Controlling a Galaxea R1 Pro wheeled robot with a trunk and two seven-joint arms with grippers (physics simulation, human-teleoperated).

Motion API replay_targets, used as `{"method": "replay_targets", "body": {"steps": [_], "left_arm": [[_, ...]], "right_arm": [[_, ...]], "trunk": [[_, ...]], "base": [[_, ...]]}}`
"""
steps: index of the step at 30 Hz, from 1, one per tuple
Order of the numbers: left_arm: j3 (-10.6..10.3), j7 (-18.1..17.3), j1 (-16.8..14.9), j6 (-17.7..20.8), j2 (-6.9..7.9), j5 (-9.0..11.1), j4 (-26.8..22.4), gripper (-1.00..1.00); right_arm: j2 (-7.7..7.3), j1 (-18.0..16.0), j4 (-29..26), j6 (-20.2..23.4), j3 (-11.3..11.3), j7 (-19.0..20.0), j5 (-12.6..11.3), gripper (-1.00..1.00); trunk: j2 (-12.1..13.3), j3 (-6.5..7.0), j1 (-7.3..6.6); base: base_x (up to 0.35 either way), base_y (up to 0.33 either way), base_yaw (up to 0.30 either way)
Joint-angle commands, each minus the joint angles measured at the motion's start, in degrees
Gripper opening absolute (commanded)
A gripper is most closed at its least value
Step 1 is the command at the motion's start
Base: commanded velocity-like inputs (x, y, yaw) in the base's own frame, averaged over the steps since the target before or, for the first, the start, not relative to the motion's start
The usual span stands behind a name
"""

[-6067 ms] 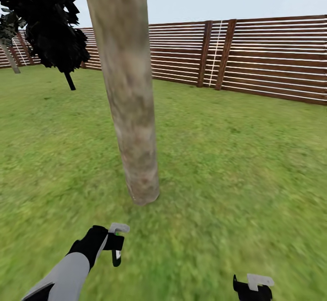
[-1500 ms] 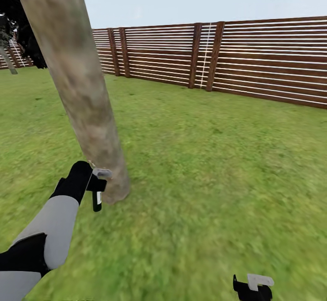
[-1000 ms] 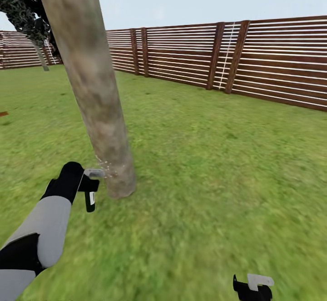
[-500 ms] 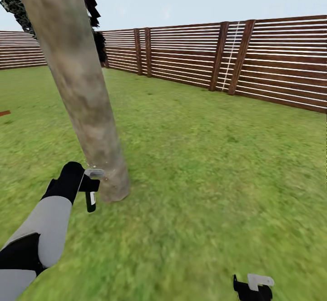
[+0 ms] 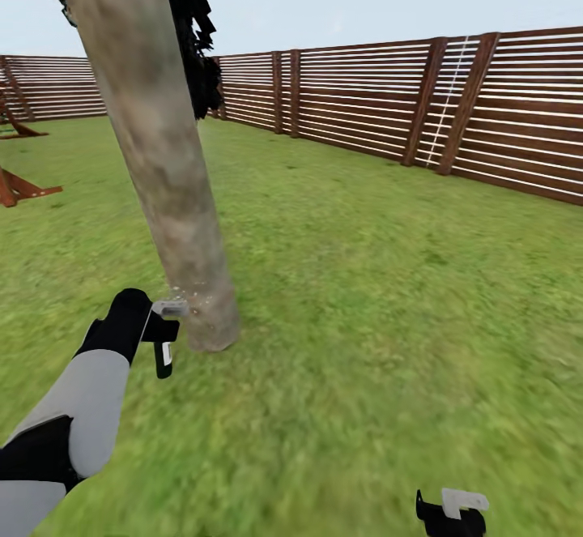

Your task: In the garden, pick up the pesticide atomizer on the floor and spray pesticide onto both trees until each tree trunk is fully covered.

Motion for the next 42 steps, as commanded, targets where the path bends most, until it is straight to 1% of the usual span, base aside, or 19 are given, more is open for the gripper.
{"method": "replay_targets", "body": {"steps": [1,14,21,23,24,27,28,29,30,32,33,35,37,39,42], "left_arm": [[0.2,-0.5,-0.1,0.1,-0.09,-0.6,0.0,-1.00],[0.4,-0.5,-0.1,0.1,-0.15,-0.6,0.0,-1.00],[0.3,-0.5,-0.1,0.1,-0.15,-0.6,0.0,-1.00],[0.2,-0.5,-0.1,0.1,0.25,-0.7,-0.1,-1.00],[0.2,-0.5,0.3,0.1,0.72,-0.8,-0.1,-1.00],[1.2,-0.6,2.4,0.0,3.51,-0.7,0.0,-1.00],[2.0,-0.6,3.4,-0.2,4.13,-0.6,0.1,-1.00],[2.5,-0.6,4.5,-0.7,4.04,-0.6,0.2,-1.00],[2.6,-0.6,4.9,-0.9,3.91,-0.5,0.4,-1.00],[2.8,-0.5,5.3,-1.2,2.88,-0.3,0.7,-1.00],[2.9,-0.5,5.5,-1.3,1.62,0.0,0.7,-1.00],[3.0,-0.5,5.5,-1.3,0.79,0.1,0.7,-1.00],[2.9,-0.5,5.6,-1.3,1.06,0.1,0.5,-1.00],[2.9,-0.3,6.3,-1.4,2.29,-0.1,0.3,-1.00],[2.9,-0.3,6.5,-1.5,2.59,-0.1,0.7,-1.00]], "right_arm": [[-0.02,0.0,0.1,-0.2,-0.3,-0.3,0.6,1.00],[-0.02,0.0,0.1,-0.2,-0.3,-0.3,0.6,1.00],[-0.02,0.0,0.1,-0.2,-0.3,-0.3,0.6,1.00],[-0.02,0.0,0.1,-0.2,-0.3,-0.3,0.6,1.00],[-0.02,0.0,0.1,-0.2,-0.3,-0.3,0.6,1.00],[-0.02,0.0,0.1,-0.2,-0.3,-0.3,0.6,1.00],[-0.02,0.0,0.1,-0.2,-0.3,-0.3,0.6,1.00],[0.01,0.0,0.1,-0.2,-0.3,-0.3,0.6,1.00],[0.00,0.0,0.1,-0.2,-0.3,-0.3,0.6,1.00],[0.02,0.0,0.1,-0.2,-0.3,-0.3,0.6,1.00],[0.03,0.0,0.1,-0.2,-0.3,-0.3,0.6,1.00],[0.00,0.0,0.1,-0.2,-0.3,-0.3,0.6,1.00],[-0.01,0.0,0.1,-0.2,-0.3,-0.3,0.6,1.00],[-0.02,0.0,0.1,-0.2,-0.3,-0.3,0.6,1.00],[-0.02,0.0,0.1,-0.2,-0.3,-0.3,0.6,1.00]], "trunk": [[0.0,-0.05,0.00],[0.0,-0.05,0.00],[0.0,-0.05,0.00],[0.0,-0.05,0.00],[0.0,-0.05,0.00],[0.0,-0.05,0.00],[0.0,-0.05,0.00],[0.0,-0.05,0.00],[0.0,-0.05,0.00],[0.0,-0.05,0.00],[0.0,-0.05,0.00],[0.0,-0.05,0.00],[0.0,-0.05,0.00],[0.0,-0.05,0.00],[0.0,-0.05,0.00]], "base": [[0.143,-0.265,0.274],[0.155,-0.260,0.024],[0.038,-0.271,0.054],[0.001,-0.276,0.246],[0.000,-0.276,0.266],[0.000,-0.277,0.272],[0.000,-0.277,0.274],[0.000,-0.277,0.274],[0.000,-0.277,0.274],[0.037,-0.276,0.273],[0.124,-0.264,0.168],[0.195,-0.229,0.065],[0.261,-0.191,0.014],[0.281,-0.154,0.002],[0.291,-0.131,0.000]]}}
